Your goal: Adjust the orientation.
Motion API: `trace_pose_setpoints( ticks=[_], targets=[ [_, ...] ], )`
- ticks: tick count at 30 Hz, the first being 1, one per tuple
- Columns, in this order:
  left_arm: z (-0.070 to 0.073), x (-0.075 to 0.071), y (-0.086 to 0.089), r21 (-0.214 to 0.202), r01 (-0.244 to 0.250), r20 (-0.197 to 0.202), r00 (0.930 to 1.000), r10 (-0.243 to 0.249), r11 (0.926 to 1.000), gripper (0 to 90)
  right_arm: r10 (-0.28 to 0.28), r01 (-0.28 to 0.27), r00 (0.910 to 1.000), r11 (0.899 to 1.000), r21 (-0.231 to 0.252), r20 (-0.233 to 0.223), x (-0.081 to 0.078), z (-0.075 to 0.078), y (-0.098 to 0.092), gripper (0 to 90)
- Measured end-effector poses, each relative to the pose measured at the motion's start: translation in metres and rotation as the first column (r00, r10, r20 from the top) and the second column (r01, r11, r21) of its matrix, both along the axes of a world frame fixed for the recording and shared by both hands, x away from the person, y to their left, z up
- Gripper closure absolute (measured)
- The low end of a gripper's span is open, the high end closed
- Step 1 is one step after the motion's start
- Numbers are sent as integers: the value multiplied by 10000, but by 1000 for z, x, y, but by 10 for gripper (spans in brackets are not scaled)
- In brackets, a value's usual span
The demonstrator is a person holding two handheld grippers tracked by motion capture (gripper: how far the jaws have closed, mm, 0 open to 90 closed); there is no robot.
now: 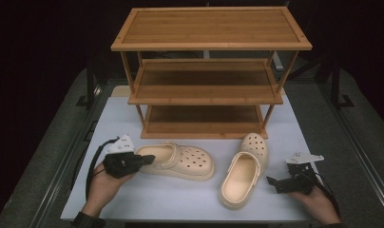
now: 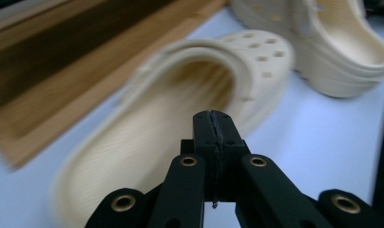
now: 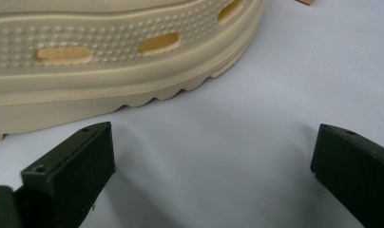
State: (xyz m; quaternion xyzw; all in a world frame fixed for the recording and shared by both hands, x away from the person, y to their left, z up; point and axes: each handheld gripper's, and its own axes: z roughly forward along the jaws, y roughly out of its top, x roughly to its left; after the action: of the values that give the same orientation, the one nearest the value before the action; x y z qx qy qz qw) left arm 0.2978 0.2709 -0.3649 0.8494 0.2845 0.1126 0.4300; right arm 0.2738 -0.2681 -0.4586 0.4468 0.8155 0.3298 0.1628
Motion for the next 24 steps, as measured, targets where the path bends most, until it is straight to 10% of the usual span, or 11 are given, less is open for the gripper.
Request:
trace_pose_setpoints(
  ticks=[15, 24],
  targets=[
    [-29, 79, 20, 192, -875, -542, 9946, 884, 9960, 900, 5, -5, 10000, 10000, -4, 5, 0, 0, 0, 4],
    [-47, 90, 14, 606, -800, -1034, 9909, 860, 9950, 900, 11, -11, 10000, 10000, -10, 25, 0, 0, 0, 4]
  ],
)
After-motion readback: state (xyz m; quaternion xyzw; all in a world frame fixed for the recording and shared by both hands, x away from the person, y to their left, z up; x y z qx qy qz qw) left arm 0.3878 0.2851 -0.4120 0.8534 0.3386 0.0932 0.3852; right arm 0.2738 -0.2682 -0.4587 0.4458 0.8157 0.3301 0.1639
